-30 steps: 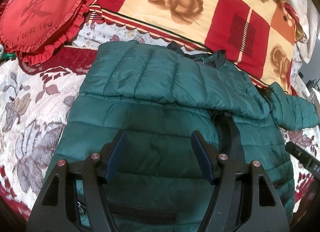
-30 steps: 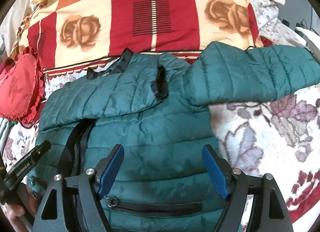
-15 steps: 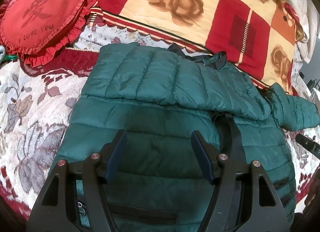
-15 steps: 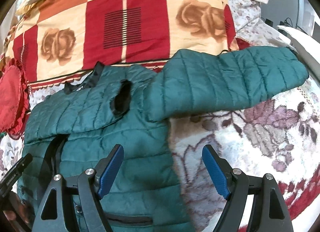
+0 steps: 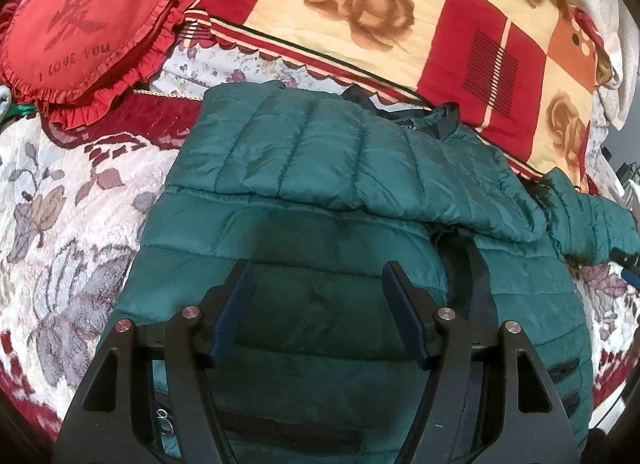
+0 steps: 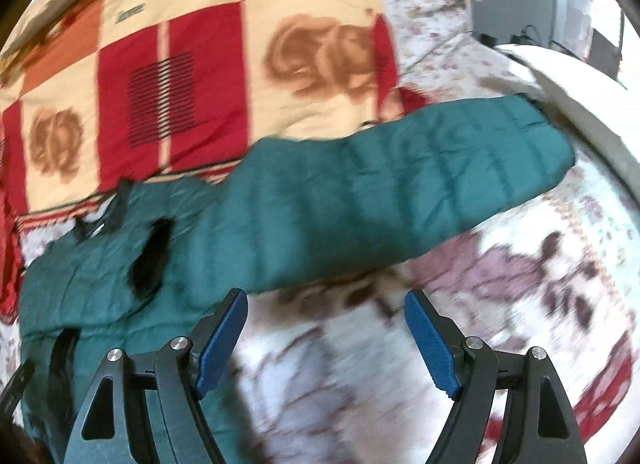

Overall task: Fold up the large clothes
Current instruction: 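Move the right gripper to the other sleeve cuff and close on it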

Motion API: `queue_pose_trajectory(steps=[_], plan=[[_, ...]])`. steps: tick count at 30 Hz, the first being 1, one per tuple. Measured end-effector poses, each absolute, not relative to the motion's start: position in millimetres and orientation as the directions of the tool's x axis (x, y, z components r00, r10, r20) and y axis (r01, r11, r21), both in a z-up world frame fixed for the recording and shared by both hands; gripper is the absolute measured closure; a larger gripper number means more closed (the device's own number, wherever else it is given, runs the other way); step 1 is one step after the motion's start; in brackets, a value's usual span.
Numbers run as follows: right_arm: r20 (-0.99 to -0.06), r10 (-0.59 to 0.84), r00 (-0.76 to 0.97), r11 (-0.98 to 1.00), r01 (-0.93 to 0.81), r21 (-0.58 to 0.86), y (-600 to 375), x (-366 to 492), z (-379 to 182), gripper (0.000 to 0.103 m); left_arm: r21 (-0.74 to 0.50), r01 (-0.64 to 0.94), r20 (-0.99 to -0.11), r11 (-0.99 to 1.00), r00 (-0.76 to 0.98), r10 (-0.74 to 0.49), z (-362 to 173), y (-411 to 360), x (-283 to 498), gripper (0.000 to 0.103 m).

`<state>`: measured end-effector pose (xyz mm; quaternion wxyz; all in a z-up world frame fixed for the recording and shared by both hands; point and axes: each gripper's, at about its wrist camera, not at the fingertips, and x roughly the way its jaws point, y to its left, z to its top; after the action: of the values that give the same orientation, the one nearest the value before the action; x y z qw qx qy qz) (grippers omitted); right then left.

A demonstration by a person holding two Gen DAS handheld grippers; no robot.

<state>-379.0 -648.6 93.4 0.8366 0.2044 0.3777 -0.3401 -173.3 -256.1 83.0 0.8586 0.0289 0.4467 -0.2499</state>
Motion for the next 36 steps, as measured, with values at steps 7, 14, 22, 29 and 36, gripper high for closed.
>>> queue_pose_trajectory(steps=[7,14,22,29,36], plan=[[-0.758,-0.504,0.415,0.57,0.819,0.069,-710.2,-409.2,104.2,0.025,-0.18,0.455,-0.784,0.872,0.468,-0.407,81.0,-256.0,-171.7,0.036],[-0.738,-0.555,0.384,0.453,0.884,0.119,-760.9,-441.1,119.0,0.024,-0.178,0.459,-0.788,0.87,0.464,-0.405,78.8,-259.2,-171.3,0.036],[-0.735,-0.543,0.407,0.358,0.903,0.236,-808.7,-456.1,112.6,0.022,-0.164,0.462,-0.792,0.872,0.465,-0.395,75.1,-262.6,-171.3,0.036],[-0.73,-0.544,0.413,0.279,0.91,0.307,-839.6,-464.1,99.6,0.022,-0.175,0.454,-0.792,0.874,0.462,-0.399,73.0,-263.5,-168.1,0.036],[-0.722,-0.573,0.388,0.282,0.921,0.271,-847.7,-452.3,100.2,0.059,-0.183,0.449,-0.795,0.874,0.456,-0.401,71.8,-264.1,-164.2,0.036]])
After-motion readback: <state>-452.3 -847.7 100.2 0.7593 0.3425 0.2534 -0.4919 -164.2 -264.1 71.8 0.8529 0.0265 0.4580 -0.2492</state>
